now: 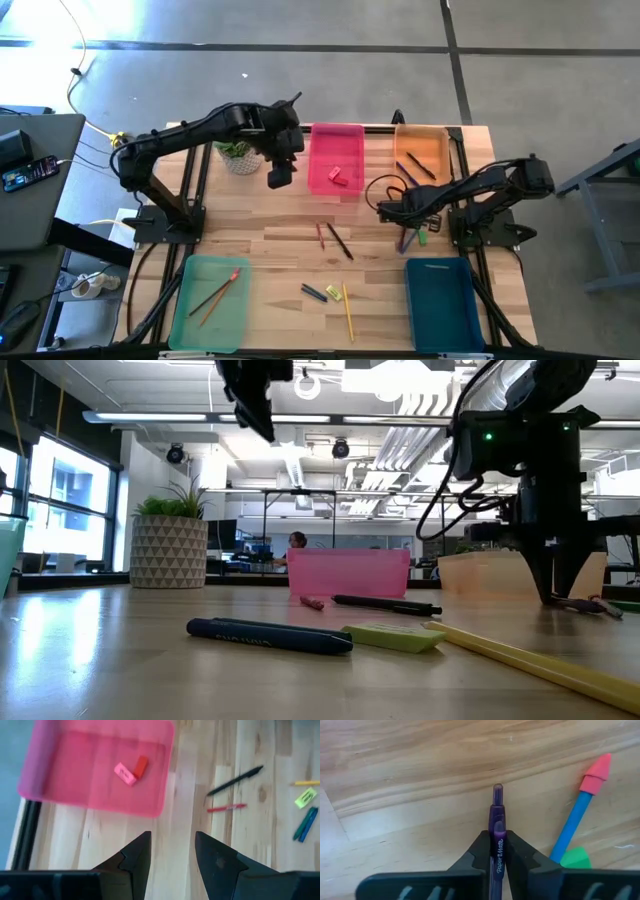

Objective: Sort crayons/erasers/pens/pencils in bins
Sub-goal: Put the violet pen into the orange bin

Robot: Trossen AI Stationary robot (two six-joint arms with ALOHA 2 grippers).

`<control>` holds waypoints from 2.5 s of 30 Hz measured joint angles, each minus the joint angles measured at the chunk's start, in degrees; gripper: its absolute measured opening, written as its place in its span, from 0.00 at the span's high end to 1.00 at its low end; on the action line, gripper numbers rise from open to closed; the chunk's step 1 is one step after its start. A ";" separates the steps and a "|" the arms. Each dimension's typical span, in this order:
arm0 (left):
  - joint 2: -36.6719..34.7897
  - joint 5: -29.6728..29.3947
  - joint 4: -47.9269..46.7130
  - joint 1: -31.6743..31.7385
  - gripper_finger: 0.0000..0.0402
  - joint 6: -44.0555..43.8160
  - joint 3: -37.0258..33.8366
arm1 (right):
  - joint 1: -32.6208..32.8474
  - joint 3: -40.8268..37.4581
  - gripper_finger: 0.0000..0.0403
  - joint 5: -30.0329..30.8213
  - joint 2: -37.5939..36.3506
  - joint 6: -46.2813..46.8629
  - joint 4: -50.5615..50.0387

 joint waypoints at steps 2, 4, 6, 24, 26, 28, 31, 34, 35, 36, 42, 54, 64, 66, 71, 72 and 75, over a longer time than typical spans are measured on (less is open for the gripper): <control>0.00 0.00 0.03 0.19 0.65 0.00 -1.67 | 0.09 1.08 0.96 0.55 0.28 -0.46 -0.81; 0.00 0.00 -0.03 0.17 0.65 -0.06 -3.31 | 0.15 3.18 0.95 1.92 0.22 -1.80 -0.11; 0.00 0.02 0.26 0.17 0.65 -0.51 -4.89 | 0.14 4.59 0.96 2.67 0.16 -3.85 -0.14; 0.02 0.07 7.55 0.16 0.65 -12.22 -16.24 | -4.59 11.94 0.96 19.18 -7.76 -26.18 -3.14; 0.02 0.09 8.42 0.15 0.65 -14.46 -16.50 | -5.99 11.94 0.96 21.05 -10.07 -29.50 -3.33; 0.02 0.09 9.82 -0.07 0.65 -17.18 -16.90 | -7.59 11.96 0.96 22.89 -12.26 -33.18 -3.29; 0.02 0.03 11.09 -0.30 0.65 -20.95 -17.47 | -10.23 11.96 0.96 24.97 -15.44 -39.16 -3.28; 0.02 0.02 13.49 -0.80 0.65 -25.11 -18.65 | -12.99 11.96 0.96 26.91 -18.24 -45.39 -3.33; 0.02 0.04 13.85 -1.05 0.65 -26.55 -19.13 | -13.90 11.96 0.96 27.53 -19.12 -47.53 -3.23; 0.02 0.02 14.38 -1.27 0.65 -27.76 -19.50 | -14.86 11.96 0.96 28.07 -19.91 -49.82 -3.21; 0.02 0.02 16.62 -3.12 0.65 -34.12 -20.11 | -20.81 11.96 0.96 28.77 -22.24 -65.40 -2.92; 0.48 0.02 24.19 -9.55 0.65 -46.24 -20.11 | -30.13 11.96 0.96 23.11 -17.29 -91.85 -1.05; 1.79 -7.70 26.13 -14.98 0.65 -60.97 -20.08 | -38.60 11.96 0.96 8.08 -11.17 -93.36 -1.37; 1.75 -9.06 26.30 -15.83 0.64 -63.84 -20.05 | -39.92 11.96 0.96 5.77 -10.21 -93.43 -1.58; 2.21 -12.72 26.28 -18.21 0.58 -69.75 -20.06 | -42.56 11.94 0.93 1.12 -8.60 -94.34 -1.62; 2.39 -13.60 26.32 -18.76 0.57 -70.88 -20.04 | -42.99 11.94 0.92 0.62 -8.51 -94.95 -1.61; 2.79 -15.13 26.16 -20.17 0.52 -73.78 -20.06 | -43.79 11.94 0.88 0.12 -8.50 -96.38 -1.57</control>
